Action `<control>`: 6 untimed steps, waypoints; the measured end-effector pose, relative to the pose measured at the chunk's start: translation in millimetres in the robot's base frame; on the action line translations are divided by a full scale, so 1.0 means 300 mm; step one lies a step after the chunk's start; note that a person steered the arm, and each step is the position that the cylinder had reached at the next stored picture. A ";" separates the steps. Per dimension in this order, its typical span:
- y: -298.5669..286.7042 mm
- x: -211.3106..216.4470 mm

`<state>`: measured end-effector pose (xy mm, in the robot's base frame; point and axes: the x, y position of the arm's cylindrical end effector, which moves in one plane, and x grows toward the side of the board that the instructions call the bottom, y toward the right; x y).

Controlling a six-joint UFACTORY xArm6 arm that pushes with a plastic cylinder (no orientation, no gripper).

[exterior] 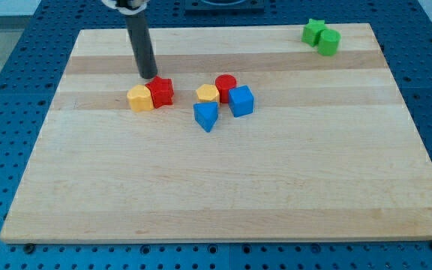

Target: Move the red star into the triangle

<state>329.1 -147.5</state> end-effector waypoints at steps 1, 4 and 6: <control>-0.004 0.047; 0.079 0.054; 0.138 0.191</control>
<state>386.4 -106.0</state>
